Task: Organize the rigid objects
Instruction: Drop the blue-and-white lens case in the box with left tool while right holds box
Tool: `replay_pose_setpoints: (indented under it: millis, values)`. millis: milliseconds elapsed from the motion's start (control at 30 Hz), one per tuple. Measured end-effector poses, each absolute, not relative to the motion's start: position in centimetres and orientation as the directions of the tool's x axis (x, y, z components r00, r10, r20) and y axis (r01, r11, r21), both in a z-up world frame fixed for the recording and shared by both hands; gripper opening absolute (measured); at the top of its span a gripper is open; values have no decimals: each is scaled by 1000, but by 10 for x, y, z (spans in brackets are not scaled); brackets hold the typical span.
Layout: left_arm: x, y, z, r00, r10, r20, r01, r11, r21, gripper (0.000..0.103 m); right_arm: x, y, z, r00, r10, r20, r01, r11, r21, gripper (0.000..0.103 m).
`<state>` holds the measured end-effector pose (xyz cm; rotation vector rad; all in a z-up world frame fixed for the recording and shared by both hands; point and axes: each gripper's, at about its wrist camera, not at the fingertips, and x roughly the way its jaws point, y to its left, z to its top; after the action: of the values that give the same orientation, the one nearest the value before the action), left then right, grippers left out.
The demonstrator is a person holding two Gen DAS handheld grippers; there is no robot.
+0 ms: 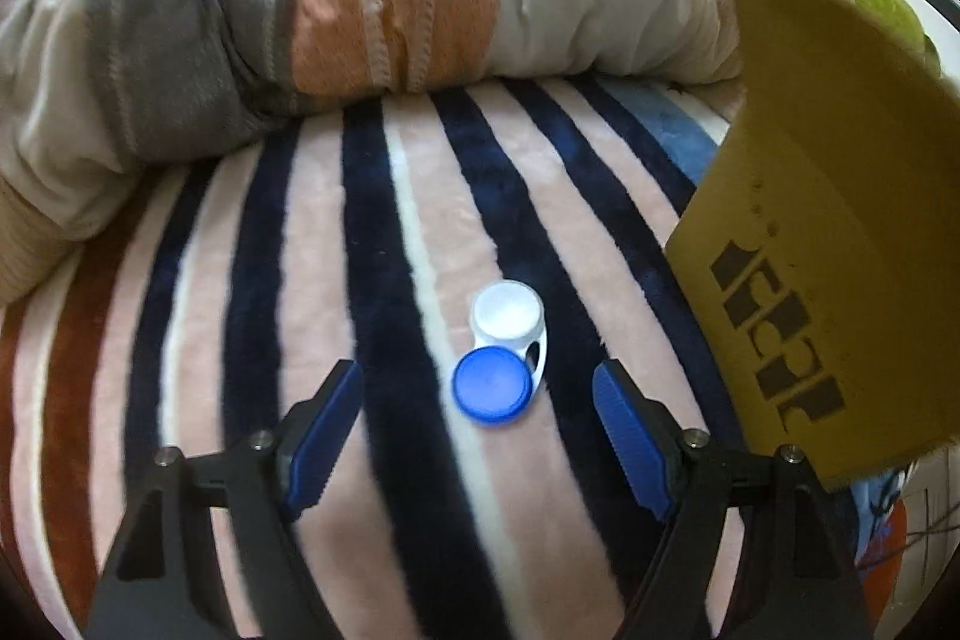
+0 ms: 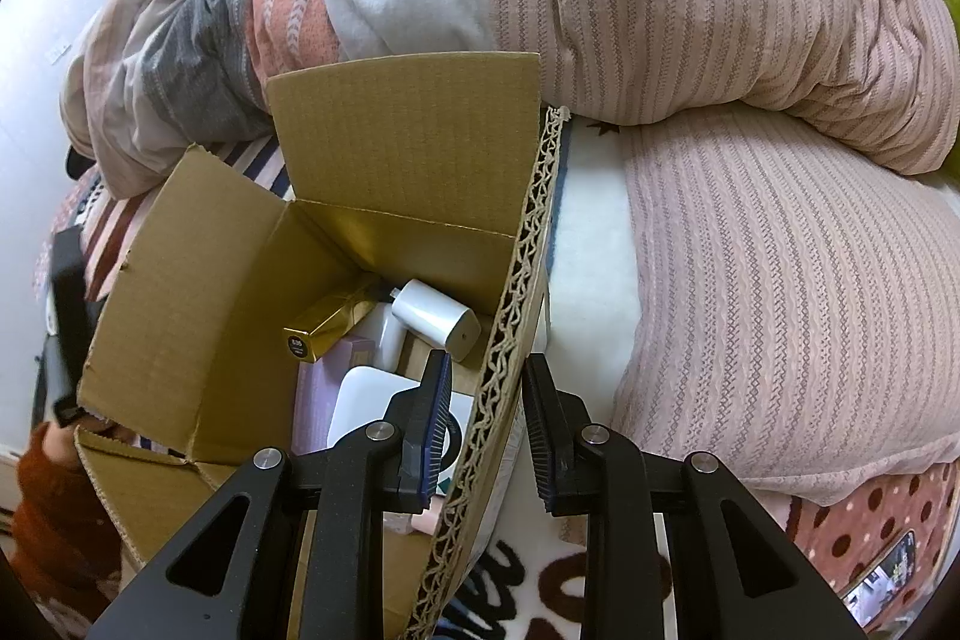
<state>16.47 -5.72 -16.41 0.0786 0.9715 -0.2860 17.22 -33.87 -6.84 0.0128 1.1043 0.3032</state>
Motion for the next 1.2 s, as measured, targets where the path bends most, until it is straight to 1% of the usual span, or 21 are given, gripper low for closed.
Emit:
replay_pose_setpoints:
  millis: [67,133,167,200,233,300,500,700,800,1000,1100,1200]
  values:
    - [170,-62,-171,528,-209,-823,261,962,-77,70,172,-339,-68,414,246,-876,-236,959,157,21]
    - [175,-65,-178,508,-220,-833,255,962,-98,54,172,-339,-68,415,244,-876,-240,959,153,21]
    - [177,-67,-180,503,-214,-837,252,963,-95,50,172,-339,-68,415,245,-876,-240,959,154,21]
    - [177,-69,-182,512,-196,-837,246,966,-76,45,172,-340,-68,415,247,-876,-239,958,157,21]
    - [177,-69,-183,519,-188,-834,244,968,-67,37,171,-341,-68,415,249,-875,-239,958,160,21]
    - [176,-69,-181,527,-182,-830,240,969,-60,29,171,-342,-69,414,253,-874,-239,957,164,21]
    - [162,-57,-164,584,-143,-799,217,976,-16,29,169,-341,-68,418,249,-874,-234,959,162,21]
    - [138,-42,-113,650,-159,-743,214,977,-22,29,168,-338,-67,427,233,-874,-228,963,146,21]
    - [127,-40,-82,672,-194,-715,221,974,-57,29,167,-339,-67,428,237,-872,-220,963,153,21]
    - [106,-62,-29,701,-267,-661,301,951,-64,29,167,-340,-67,428,237,-872,-220,963,154,21]
    - [102,-83,-17,696,-290,-657,338,939,-56,29,166,-342,-68,428,244,-870,-218,962,163,21]
    - [103,-104,-15,666,-334,-667,378,922,-84,29,166,-344,-69,427,254,-868,-219,960,174,21]
